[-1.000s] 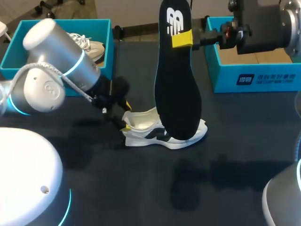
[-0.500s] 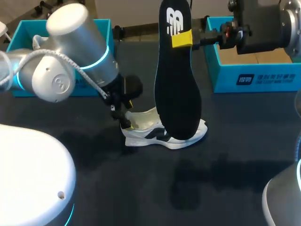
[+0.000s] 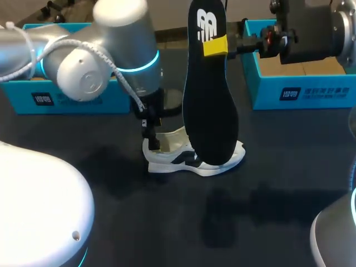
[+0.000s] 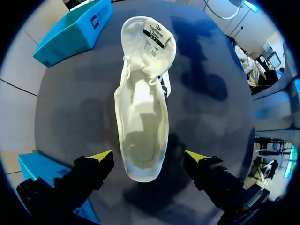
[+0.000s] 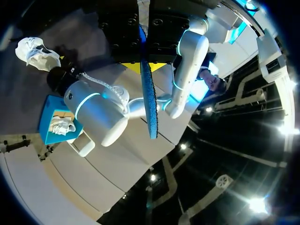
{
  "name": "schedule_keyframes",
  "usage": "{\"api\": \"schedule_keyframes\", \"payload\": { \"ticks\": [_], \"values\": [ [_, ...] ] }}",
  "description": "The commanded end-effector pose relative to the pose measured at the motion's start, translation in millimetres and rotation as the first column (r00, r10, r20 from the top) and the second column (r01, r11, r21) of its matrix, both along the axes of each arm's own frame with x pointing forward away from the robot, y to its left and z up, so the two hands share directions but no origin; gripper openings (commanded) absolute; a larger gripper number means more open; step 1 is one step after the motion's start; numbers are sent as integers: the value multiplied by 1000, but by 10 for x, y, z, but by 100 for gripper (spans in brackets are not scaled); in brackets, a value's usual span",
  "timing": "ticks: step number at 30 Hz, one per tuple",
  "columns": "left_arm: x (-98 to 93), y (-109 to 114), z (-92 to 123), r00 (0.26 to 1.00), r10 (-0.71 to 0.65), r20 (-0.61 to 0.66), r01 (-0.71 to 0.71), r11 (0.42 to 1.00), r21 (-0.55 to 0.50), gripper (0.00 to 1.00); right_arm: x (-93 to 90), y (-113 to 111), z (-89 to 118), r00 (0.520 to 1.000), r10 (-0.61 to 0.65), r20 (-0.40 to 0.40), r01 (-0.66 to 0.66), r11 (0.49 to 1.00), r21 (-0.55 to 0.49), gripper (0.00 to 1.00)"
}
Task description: Take the shoe out of the shoebox, open the shoe tongue, remove and reinsert the insole, then place the shoe into the shoebox
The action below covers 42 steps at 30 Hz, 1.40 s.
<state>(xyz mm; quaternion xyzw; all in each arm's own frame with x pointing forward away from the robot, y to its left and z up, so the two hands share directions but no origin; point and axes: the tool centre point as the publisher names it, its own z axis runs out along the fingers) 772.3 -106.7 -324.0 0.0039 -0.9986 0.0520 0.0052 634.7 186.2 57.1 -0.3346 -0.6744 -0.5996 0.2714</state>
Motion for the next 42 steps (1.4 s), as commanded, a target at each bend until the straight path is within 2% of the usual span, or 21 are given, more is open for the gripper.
{"api": "schedule_keyframes", "payload": {
  "ticks": [1, 18, 29, 37, 42],
  "values": [
    [-19, -18, 25, 1000, -1, 6, 0, 999, 47, 100, 16, 35, -2, 1000, 0, -2, 0, 1000, -2, 0],
    [2, -27, 44, 999, 13, 35, -15, 999, 49, 100, 16, 35, -2, 1000, 0, -2, 0, 1000, -2, 0],
    [322, -283, 146, 994, 55, 96, -58, 998, 28, 100, 16, 35, -2, 1000, 0, -2, 0, 1000, -2, 0],
    [538, -471, 17, 994, 63, 88, -63, 998, 4, 100, 16, 35, -2, 1000, 0, -2, 0, 1000, -2, 0],
    [585, -579, -121, 996, 49, 73, -48, 999, -11, 100, 16, 35, -2, 1000, 0, -2, 0, 1000, -2, 0]
  ]
}}
